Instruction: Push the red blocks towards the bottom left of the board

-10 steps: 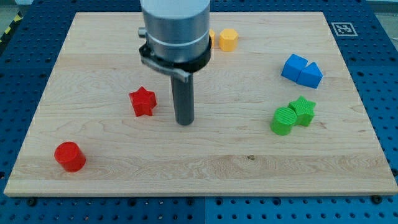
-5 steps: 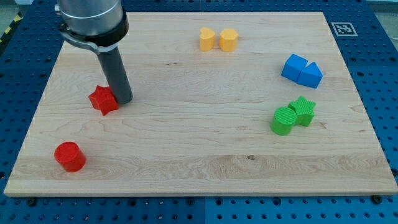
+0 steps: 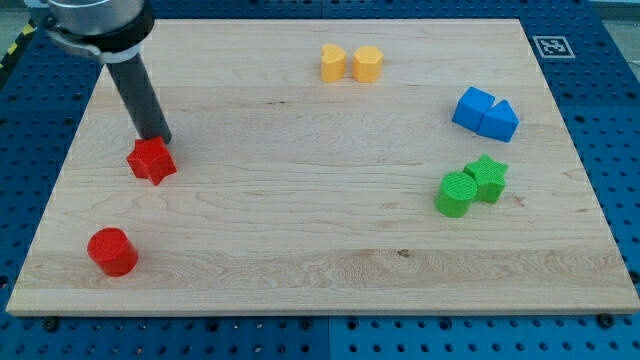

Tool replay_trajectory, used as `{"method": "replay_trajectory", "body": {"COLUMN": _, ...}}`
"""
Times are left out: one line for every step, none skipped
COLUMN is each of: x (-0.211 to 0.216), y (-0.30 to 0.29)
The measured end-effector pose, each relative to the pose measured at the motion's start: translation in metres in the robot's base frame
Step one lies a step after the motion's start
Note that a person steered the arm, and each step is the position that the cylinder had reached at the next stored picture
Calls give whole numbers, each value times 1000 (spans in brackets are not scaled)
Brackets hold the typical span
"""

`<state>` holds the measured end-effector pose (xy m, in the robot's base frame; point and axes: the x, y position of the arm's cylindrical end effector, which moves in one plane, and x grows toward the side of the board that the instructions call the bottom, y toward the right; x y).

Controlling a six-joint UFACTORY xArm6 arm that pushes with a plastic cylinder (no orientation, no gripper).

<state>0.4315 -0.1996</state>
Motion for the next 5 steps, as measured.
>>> {"method": "replay_trajectory", "body": {"x": 18, "y": 0}}
{"method": "replay_trajectory", "body": {"x": 40, "y": 1}}
{"method": "replay_trajectory", "body": {"x": 70, "y": 8}}
{"method": "replay_trajectory", "body": {"x": 96, "y": 13}}
{"method": "replay_trajectory", "body": {"x": 93, "y": 16}}
